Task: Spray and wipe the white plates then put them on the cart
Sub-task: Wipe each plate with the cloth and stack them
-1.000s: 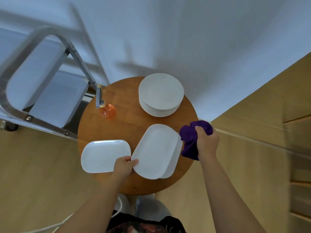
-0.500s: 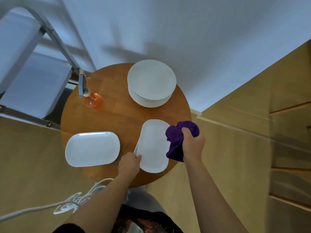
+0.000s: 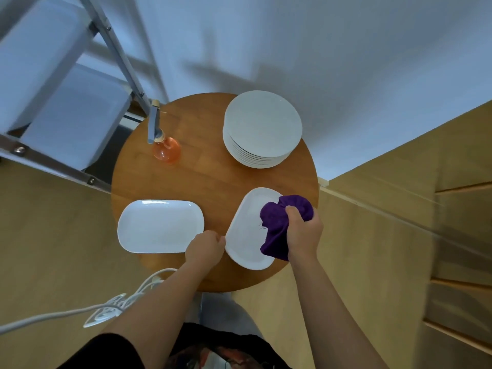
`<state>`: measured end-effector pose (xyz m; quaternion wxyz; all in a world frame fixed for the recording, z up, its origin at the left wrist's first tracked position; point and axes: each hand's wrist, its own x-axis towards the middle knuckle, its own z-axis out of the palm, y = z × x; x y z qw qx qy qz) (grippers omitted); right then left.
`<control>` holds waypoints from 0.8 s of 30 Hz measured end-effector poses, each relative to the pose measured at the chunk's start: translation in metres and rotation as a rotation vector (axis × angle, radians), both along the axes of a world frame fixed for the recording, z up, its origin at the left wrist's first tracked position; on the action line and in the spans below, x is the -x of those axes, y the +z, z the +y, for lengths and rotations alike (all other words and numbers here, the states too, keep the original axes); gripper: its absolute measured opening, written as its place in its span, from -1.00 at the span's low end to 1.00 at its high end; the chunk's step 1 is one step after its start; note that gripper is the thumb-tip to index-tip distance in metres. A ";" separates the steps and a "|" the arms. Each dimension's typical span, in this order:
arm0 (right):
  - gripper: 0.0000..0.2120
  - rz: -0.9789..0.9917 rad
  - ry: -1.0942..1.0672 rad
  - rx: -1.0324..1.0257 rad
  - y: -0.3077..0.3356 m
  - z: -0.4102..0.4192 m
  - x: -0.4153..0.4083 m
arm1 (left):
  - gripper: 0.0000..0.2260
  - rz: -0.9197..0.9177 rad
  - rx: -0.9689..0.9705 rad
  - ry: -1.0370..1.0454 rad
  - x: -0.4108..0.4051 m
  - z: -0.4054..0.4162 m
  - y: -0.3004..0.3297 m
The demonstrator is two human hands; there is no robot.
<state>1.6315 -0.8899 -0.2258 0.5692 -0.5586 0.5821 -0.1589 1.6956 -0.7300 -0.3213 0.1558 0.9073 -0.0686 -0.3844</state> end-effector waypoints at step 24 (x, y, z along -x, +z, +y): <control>-0.59 0.158 0.224 -0.058 -0.042 0.142 -0.065 | -0.75 0.060 -0.006 0.439 -0.118 0.180 -0.035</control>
